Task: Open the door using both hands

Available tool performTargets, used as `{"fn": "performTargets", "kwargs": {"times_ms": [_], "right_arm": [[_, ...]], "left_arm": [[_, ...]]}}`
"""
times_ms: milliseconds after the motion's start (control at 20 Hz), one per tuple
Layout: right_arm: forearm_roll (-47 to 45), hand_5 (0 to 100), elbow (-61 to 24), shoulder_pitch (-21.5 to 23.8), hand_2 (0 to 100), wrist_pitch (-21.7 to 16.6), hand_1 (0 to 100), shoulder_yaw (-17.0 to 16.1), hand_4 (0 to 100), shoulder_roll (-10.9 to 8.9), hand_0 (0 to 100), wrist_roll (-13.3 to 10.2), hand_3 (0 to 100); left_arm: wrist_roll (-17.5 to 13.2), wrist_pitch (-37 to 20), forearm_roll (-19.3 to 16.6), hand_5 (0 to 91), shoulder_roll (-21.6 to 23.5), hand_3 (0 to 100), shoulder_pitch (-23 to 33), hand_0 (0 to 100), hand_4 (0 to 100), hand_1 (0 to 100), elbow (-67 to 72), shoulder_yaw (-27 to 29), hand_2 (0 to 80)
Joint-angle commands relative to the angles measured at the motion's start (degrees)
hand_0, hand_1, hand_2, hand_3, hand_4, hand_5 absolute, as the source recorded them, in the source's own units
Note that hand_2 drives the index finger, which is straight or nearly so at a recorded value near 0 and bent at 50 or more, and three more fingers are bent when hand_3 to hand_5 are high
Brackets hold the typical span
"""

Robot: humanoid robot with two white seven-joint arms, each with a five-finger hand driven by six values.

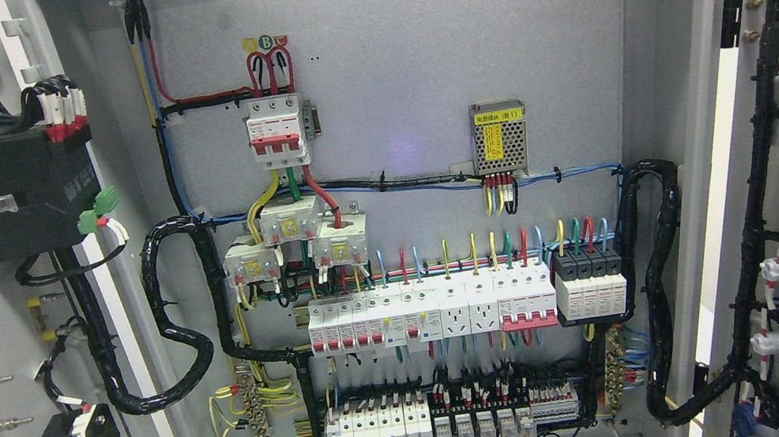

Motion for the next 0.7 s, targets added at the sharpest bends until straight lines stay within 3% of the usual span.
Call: {"fn": "performTargets", "kwargs": {"times_ms": [0,651], "right_arm": [[-1.85,0,1.62,1.03,0,0.01,0,-1.05,0,-2.48,0,0.17,0],[-8.7,0,3.37,3.85,0,-0.16,0,-4.13,0,-3.01,0,0.26,0]], "left_arm": [[-0.15,-27.0,4.02,0.0,3.34,0,0.17,0,4,0,-0.05,3.74,0.0],[-0.41,-27.7,10.09,0.0,4.31,0,2.54,0,4,0,0.21,8.84,0.0]]}}
